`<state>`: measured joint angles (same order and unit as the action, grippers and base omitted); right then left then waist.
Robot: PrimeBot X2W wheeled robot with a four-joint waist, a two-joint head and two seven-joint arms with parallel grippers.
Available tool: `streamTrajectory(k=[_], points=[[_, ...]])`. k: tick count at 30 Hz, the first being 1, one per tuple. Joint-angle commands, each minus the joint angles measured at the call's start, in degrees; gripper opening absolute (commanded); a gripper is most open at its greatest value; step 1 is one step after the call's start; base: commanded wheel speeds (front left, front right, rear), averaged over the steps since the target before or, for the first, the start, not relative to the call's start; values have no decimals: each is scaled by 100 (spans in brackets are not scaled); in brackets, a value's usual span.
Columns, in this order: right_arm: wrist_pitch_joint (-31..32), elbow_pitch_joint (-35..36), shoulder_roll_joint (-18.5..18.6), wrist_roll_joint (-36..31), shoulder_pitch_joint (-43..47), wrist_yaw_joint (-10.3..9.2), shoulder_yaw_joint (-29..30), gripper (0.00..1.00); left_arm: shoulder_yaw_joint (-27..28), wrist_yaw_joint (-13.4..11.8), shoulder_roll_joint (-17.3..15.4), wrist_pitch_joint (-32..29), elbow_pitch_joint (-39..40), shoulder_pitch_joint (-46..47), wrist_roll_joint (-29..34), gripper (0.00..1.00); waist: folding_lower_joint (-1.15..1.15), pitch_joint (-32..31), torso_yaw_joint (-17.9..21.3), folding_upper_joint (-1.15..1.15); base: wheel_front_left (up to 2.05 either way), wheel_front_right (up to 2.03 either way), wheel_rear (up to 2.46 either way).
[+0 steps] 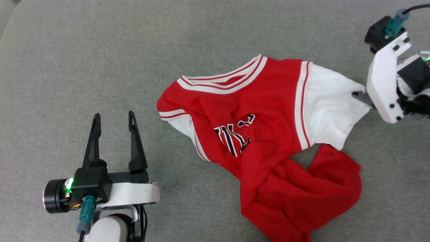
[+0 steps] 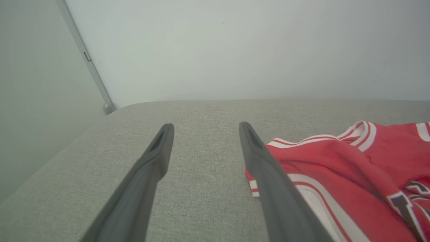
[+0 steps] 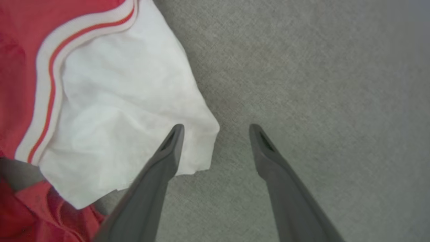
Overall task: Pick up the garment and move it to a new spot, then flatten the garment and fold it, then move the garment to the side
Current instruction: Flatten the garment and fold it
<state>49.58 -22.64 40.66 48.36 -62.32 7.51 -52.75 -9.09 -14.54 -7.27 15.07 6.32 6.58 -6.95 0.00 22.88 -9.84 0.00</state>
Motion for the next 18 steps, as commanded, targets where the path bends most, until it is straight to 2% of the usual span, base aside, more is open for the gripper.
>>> streamTrajectory(k=[1,6,8,9,10,13,18], points=[[-51,-160,-84,-4,-47,-4,-124,100,20,49,56,14,21,97,48,100,0,231,-157,0,0,0,0],[-162,-674,-304,66,432,-4,-751,100,126,195,199,14,-22,153,117,100,0,368,-195,0,0,0,0],[-388,-766,-406,133,553,-3,-919,100,183,229,233,14,-54,161,134,100,0,350,-163,0,0,0,0],[-543,-774,-440,134,547,-3,-959,58,211,235,250,14,-70,147,161,100,0,325,-134,0,0,0,0],[-727,-778,-452,125,502,-3,-982,0,245,246,265,14,-90,123,178,100,0,280,-102,0,0,0,0],[-1261,-711,-358,169,289,-3,-975,0,353,292,281,14,-143,23,236,100,0,63,22,0,0,0,0],[-2023,-374,59,357,41,-6,-962,0,517,348,276,14,-191,-182,318,100,0,-352,278,0,0,0,0]])
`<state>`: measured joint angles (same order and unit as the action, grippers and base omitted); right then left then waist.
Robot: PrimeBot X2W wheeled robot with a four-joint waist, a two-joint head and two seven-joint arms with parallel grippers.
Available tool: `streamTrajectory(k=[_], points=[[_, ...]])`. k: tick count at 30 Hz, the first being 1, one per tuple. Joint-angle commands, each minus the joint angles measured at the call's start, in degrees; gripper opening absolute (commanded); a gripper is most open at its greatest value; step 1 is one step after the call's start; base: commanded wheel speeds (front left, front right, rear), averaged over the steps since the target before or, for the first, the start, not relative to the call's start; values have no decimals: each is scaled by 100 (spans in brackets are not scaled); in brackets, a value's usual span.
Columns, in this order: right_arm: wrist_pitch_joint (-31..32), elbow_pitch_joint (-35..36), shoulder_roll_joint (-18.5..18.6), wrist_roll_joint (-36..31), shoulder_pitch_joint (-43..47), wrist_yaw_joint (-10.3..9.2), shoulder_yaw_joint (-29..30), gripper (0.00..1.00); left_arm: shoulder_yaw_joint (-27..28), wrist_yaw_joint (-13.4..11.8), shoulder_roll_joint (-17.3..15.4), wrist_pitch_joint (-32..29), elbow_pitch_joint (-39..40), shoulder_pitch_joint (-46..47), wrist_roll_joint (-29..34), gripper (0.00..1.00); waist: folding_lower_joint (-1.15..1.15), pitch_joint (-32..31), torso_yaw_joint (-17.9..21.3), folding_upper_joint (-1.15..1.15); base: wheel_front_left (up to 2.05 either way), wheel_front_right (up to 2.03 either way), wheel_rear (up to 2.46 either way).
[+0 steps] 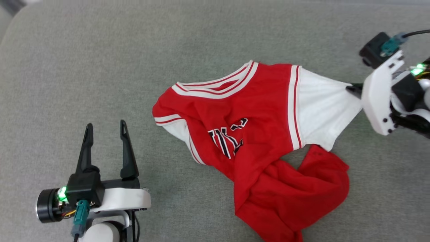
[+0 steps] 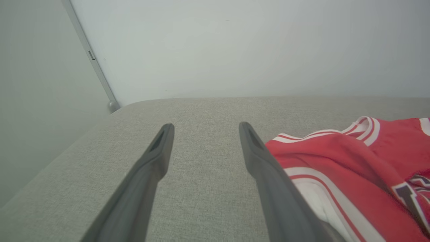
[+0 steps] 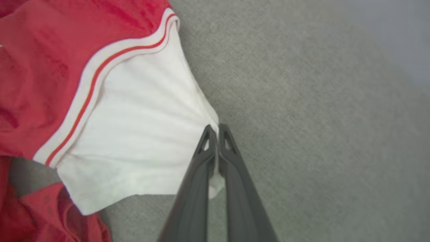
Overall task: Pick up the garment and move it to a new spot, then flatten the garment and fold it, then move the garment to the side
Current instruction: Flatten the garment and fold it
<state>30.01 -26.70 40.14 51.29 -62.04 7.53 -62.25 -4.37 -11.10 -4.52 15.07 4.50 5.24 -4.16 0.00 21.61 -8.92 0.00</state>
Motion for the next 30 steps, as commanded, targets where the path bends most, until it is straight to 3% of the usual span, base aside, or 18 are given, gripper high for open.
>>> streamTrajectory(k=[1,7,12,16,23,24,25,26,30], points=[[-176,123,197,121,23,-7,-9,0,74,15,-1,14,2,-94,50,100,0,-297,242,0,0,0,0],[-437,491,994,557,475,-7,62,0,186,99,13,14,12,-310,81,100,0,-524,475,0,0,0,0],[-494,346,1515,957,1167,-7,230,0,236,161,8,14,28,-380,128,100,0,-548,549,0,0,0,0],[-450,-18,1513,1236,1782,-7,314,0,262,217,2,14,-2,-361,147,100,0,-534,565,0,0,0,0],[-599,-649,1049,1279,2420,-7,343,0,271,294,2,14,-193,-273,182,100,0,-603,561,0,0,0,0],[-725,-673,994,1249,2381,-7,415,16,288,298,-12,14,-231,-257,178,100,0,-639,573,0,0,0,0],[-863,-672,972,1190,2329,-7,483,49,304,313,-28,14,-277,-249,170,100,0,-684,585,0,0,0,0],[-1041,-654,979,1065,2238,-6,545,100,327,339,-50,14,-319,-233,158,100,0,-730,602,0,0,0,0],[-1848,-527,1014,559,2011,-7,809,100,408,412,-151,14,-462,-118,124,100,0,-930,689,0,0,0,0]])
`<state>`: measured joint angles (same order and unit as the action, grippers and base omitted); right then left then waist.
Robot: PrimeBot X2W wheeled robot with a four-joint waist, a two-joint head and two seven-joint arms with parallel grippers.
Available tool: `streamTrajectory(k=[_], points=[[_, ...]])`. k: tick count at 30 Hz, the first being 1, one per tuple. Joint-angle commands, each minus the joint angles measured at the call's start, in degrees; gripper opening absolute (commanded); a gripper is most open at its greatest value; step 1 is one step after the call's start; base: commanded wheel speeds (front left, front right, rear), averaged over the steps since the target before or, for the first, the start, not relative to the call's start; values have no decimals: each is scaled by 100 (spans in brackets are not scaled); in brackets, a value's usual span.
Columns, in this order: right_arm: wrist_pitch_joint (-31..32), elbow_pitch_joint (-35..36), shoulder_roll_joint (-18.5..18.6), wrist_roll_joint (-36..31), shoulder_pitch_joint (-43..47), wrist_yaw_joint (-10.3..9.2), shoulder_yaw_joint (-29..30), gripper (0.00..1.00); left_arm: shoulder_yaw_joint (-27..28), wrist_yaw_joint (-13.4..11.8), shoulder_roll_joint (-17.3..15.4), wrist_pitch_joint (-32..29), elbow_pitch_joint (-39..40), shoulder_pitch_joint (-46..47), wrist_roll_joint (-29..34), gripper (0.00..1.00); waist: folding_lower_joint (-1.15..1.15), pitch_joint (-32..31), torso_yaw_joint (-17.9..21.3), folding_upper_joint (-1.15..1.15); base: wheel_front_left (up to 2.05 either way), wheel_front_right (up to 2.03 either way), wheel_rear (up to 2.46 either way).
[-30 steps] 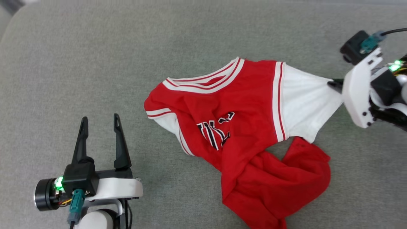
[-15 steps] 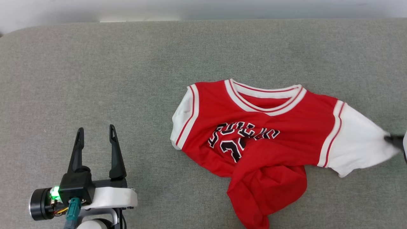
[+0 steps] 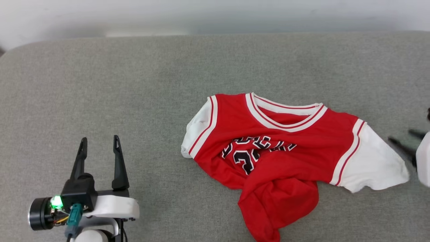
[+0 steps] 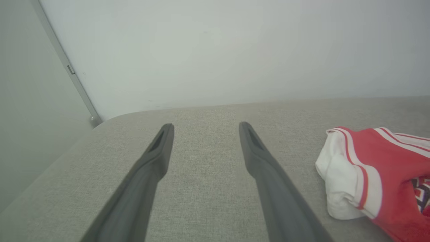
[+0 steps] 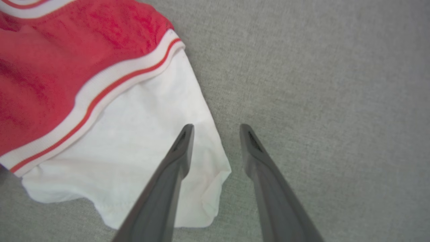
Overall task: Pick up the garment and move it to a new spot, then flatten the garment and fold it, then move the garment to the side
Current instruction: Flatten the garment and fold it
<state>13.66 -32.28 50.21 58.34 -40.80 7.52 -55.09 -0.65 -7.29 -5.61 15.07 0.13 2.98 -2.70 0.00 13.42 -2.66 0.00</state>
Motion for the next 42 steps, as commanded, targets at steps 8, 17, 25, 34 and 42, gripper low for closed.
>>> streamTrajectory(k=[8,17,25,34,42], points=[[-2099,86,-449,-1349,-116,-6,1121,100,4,354,-362,14,-273,463,-3,100,0,-357,181,0,0,0,0],[-2885,803,-1830,-3350,914,-5,3469,100,-391,1131,-886,-676,-740,1631,-53,100,0,-463,247,0,0,0,0],[-2883,2385,-3012,-4628,2289,-6,4839,100,-1541,1462,-1359,-2098,-752,2764,-730,100,0,-445,312,0,0,0,0],[-2885,2990,-3402,-4977,2855,-6,5017,100,-4252,1468,-2463,-4466,-329,4273,-3042,100,0,-250,464,0,0,0,0],[-2885,3135,-3484,-5135,2622,-6,4908,100,-6001,1469,-3036,-6089,-385,5436,-4515,100,0,132,688,0,0,0,0]])
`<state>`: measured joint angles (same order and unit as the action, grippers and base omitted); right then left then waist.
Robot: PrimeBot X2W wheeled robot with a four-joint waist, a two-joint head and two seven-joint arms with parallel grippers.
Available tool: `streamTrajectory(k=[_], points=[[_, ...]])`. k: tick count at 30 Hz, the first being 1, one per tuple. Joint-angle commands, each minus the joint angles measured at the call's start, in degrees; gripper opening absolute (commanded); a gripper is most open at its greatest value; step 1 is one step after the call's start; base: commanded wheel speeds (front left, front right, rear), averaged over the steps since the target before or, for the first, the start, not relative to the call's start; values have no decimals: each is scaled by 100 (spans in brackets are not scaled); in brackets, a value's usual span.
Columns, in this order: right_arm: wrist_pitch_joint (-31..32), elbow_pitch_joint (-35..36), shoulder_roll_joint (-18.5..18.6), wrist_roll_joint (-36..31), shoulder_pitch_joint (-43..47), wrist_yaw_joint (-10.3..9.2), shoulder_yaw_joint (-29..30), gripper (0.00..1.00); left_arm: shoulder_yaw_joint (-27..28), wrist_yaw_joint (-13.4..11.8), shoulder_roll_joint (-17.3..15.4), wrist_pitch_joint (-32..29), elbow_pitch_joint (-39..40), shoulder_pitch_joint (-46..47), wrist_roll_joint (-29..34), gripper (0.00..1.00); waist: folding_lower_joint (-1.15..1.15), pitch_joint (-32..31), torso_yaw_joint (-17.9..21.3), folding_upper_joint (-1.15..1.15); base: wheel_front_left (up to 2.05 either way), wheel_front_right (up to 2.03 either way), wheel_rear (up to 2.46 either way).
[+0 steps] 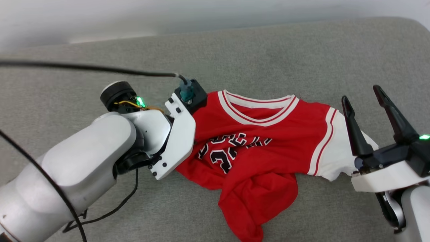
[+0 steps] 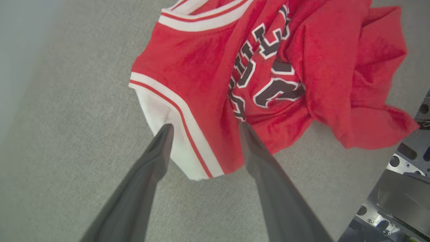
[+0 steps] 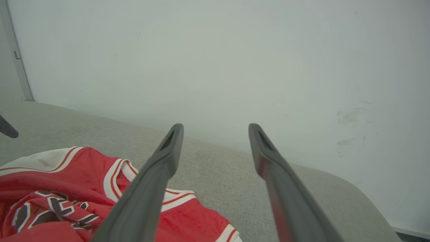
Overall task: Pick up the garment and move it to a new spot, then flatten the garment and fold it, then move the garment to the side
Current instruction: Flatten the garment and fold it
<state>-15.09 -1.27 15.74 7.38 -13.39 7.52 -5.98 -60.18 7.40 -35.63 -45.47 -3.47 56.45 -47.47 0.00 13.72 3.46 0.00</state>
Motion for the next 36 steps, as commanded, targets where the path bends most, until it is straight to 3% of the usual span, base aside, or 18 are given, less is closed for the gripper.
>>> streamTrajectory(k=[1,6,13,14,15,21,31,36], points=[[-11,41,-43,-49,-150,-5,-27,100,-229,0,-70,-147,-82,177,-159,100,0,162,111,0,0,0,0],[-11,56,-138,-110,-346,-5,-110,100,-1040,1,-164,-395,-383,478,-507,100,0,457,269,0,0,0,0],[-11,-23,-251,-177,-547,-6,-189,100,-1348,1,-204,-609,-682,107,-505,100,0,709,392,0,0,0,0],[-11,-36,-257,-182,-561,-6,-189,100,-1369,1,-186,-611,-683,26,-475,77,0,714,395,0,0,0,0],[-11,-53,-258,-191,-554,-6,-178,100,-1384,2,-160,-559,-681,-34,-449,2,0,702,386,0,0,0,0],[-10,-111,-277,-203,-392,-6,-73,100,-1324,2,-305,27,-584,281,-344,0,0,422,213,0,0,0,0],[-11,-129,-338,-180,66,-5,137,100,-1285,0,-1102,866,-326,709,-429,0,0,-153,-150,0,0,0,0],[-10,-154,-389,-158,280,-5,215,100,-1281,-150,-1356,1075,36,282,-488,0,0,-321,-235,0,0,0,0]])
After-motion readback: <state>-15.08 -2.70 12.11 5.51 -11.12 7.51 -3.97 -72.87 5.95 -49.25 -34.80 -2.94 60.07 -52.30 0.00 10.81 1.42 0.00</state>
